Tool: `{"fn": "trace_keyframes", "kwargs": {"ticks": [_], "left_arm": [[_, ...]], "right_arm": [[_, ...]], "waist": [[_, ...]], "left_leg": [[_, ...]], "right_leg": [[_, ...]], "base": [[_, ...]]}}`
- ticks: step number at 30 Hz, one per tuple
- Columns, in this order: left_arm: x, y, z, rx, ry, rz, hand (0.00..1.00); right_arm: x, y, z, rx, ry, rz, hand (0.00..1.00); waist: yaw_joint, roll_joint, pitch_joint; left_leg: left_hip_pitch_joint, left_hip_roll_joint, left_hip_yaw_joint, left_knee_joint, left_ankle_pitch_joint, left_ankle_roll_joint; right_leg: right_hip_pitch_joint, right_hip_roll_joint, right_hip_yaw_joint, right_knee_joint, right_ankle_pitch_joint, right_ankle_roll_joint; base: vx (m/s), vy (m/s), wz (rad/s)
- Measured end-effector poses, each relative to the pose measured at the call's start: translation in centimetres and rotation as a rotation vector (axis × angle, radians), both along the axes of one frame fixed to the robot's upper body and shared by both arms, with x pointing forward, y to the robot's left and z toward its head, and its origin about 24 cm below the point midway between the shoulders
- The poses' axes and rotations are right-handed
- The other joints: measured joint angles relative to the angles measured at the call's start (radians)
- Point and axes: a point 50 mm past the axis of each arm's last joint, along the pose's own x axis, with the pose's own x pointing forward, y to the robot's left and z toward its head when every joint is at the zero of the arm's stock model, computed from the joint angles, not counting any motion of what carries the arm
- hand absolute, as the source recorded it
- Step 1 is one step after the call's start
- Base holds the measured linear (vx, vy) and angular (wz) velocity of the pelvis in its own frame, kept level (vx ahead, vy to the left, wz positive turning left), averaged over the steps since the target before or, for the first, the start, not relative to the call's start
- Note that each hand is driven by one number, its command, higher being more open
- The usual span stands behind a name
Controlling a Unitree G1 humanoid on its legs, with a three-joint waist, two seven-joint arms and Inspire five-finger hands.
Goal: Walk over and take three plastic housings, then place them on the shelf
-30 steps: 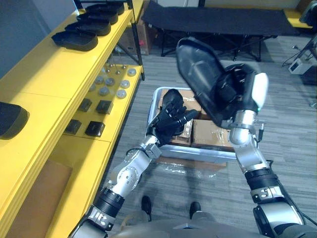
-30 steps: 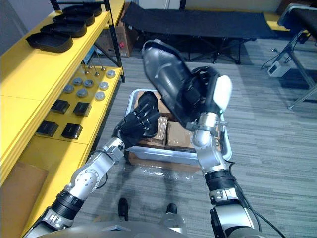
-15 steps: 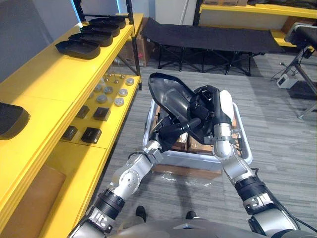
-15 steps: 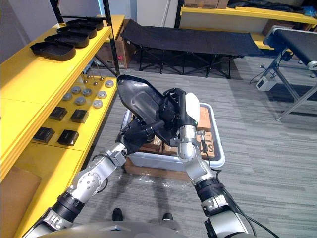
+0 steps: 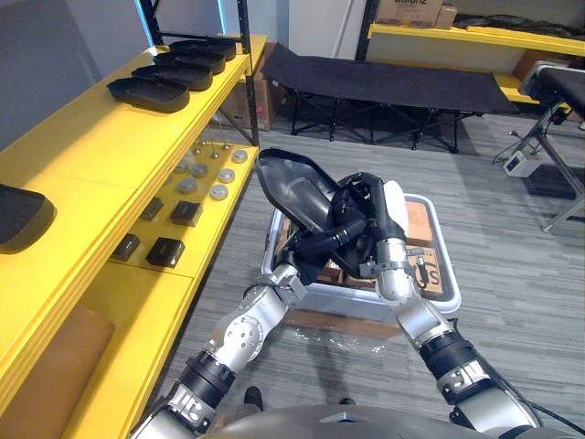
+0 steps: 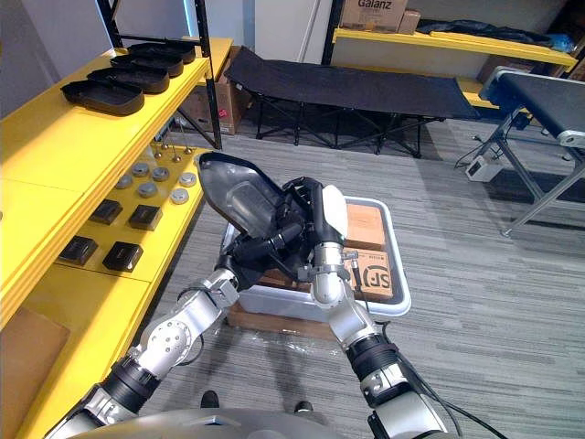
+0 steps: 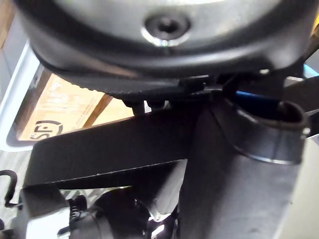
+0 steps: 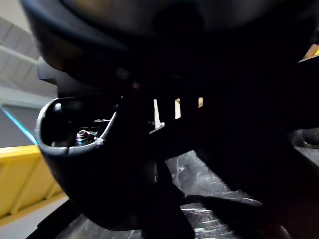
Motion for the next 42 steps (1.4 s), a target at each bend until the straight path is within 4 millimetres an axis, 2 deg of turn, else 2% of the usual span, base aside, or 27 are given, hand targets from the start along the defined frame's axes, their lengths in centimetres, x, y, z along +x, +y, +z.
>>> {"fn": "trace_keyframes", "kwargs": {"ticks": [6,8,10,11,14,19,27,32,39,40,42], "left_arm": [[0.4,0.4,0.1,-0.039,0.052,0.144,1.00],[0.8,0.8,0.1,-0.068,0.081,0.233,1.00],[1.4,2.0,-0.2,-0.096,0.115,0.368,1.00],[1.6,2.6,-0.3,-0.105,0.129,0.414,0.00],[1.9,3.9,-0.2,-0.128,0.140,0.524,0.00],[2.2,4.9,-0.1,-0.140,0.138,0.584,0.00],[2.6,4.7,0.4,-0.212,-0.005,0.399,0.00],[3.3,5.5,0.8,-0.170,-0.088,0.344,0.00],[3.3,6.4,0.6,-0.143,-0.122,0.317,0.00],[3.3,6.4,0.6,-0.143,-0.124,0.317,0.00],[3.3,6.4,0.6,-0.139,-0.132,0.319,0.00]], "right_arm": [[0.0,0.2,0.0,0.039,0.001,-0.013,0.00],[-0.1,0.3,-0.1,0.040,0.007,-0.011,0.00],[-0.6,0.7,-0.7,0.051,0.029,-0.003,0.00],[-0.7,1.0,-0.9,0.056,0.036,0.003,0.00],[-1.4,1.5,-1.8,0.069,0.069,0.013,0.00],[-1.7,2.3,-1.9,0.081,0.074,0.035,0.00],[-1.9,1.4,-0.9,0.108,-0.024,0.033,0.00],[-2.1,1.6,0.3,0.135,-0.094,0.043,0.00],[-2.3,1.6,0.4,0.122,-0.106,0.070,0.00],[-2.3,1.6,0.4,0.123,-0.107,0.071,1.00],[-2.3,1.5,0.4,0.131,-0.104,0.070,1.00]], "waist": [[0.009,-0.003,-0.001],[0.009,-0.005,-0.003],[0.000,-0.010,-0.006],[-0.003,-0.013,-0.006],[-0.002,-0.025,-0.008],[0.000,-0.033,-0.011],[-0.007,-0.035,-0.011],[-0.007,-0.035,-0.011],[-0.005,-0.035,-0.011],[-0.005,-0.034,-0.011],[-0.005,-0.034,-0.011]], "left_leg": [[0.000,0.000,-0.002,0.000,0.003,0.000],[0.000,0.000,-0.002,0.000,0.003,0.000],[0.000,0.001,-0.002,0.000,0.003,0.000],[-0.001,0.001,-0.001,0.000,0.003,0.000],[-0.001,0.001,-0.001,0.000,0.003,0.000],[-0.004,0.000,-0.001,0.000,0.003,0.000],[-0.002,0.001,0.011,0.000,0.002,-0.001],[-0.002,0.001,0.015,0.000,0.001,-0.002],[-0.013,0.000,0.018,0.004,0.000,-0.001],[-0.013,0.000,0.018,0.004,0.000,-0.001],[-0.013,0.000,0.018,0.004,-0.001,-0.001]], "right_leg": [[0.000,0.000,-0.001,0.001,0.000,0.000],[0.000,0.000,-0.001,0.001,0.000,0.000],[-0.001,0.001,-0.001,0.001,0.000,-0.001],[-0.002,0.001,-0.001,0.001,0.000,-0.001],[-0.002,0.001,-0.001,0.001,0.000,-0.001],[-0.003,0.000,-0.002,0.001,0.000,-0.001],[-0.006,0.000,0.004,0.001,0.000,-0.001],[-0.008,0.001,0.007,0.000,0.001,-0.002],[-0.019,-0.001,0.008,0.000,0.003,-0.002],[-0.019,-0.001,0.008,0.000,0.003,-0.002],[-0.019,-0.001,0.009,-0.001,0.003,-0.002]], "base": [[-0.01,0.000,0.01],[0.00,0.000,0.00],[0.00,0.000,0.00],[0.00,0.000,0.00],[0.00,0.000,0.00],[0.00,0.000,0.00],[0.00,0.000,-0.03],[0.00,0.000,-0.02],[0.00,0.000,0.00],[0.00,0.000,0.00],[0.00,0.000,0.00]]}}
